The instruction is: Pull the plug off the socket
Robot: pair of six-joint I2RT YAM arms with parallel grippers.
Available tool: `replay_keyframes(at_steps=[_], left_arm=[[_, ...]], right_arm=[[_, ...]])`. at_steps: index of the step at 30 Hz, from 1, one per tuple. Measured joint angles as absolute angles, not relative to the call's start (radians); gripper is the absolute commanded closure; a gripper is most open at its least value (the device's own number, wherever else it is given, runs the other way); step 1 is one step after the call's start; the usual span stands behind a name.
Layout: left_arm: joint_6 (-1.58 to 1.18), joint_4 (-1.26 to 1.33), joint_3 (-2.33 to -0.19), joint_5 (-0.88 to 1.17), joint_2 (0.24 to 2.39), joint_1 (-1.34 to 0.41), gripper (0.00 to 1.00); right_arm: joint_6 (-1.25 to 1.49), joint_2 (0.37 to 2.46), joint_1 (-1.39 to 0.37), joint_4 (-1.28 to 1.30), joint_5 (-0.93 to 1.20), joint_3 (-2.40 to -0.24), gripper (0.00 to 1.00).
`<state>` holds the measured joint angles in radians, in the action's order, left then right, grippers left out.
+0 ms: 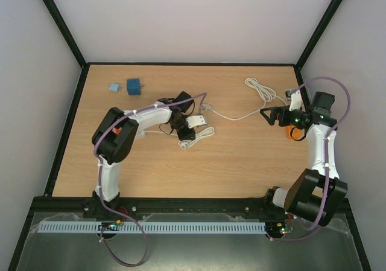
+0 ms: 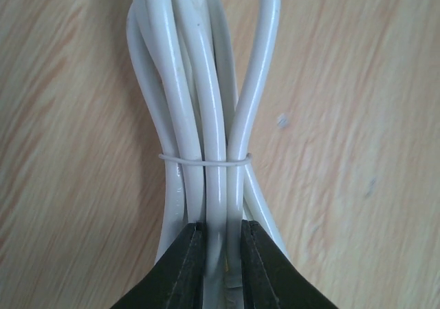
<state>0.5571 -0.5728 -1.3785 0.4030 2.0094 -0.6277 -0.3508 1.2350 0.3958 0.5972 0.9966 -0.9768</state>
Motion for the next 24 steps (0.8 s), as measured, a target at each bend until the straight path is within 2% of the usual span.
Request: replay_keyframes(at_steps=[11, 24], left_arm=[[0.516, -0.571, -1.552, 0.419, 2.131, -0.838, 0.82], [0.436, -0.588, -1.917, 0.487, 2.372, -0.94, 0.8]], right_arm=[[-0.344, 1.25, 0.413, 0.597, 0.956, -1.044, 0.02], [-0.344, 1.283, 0.425, 0.594, 0.912, -1.069, 0.02]])
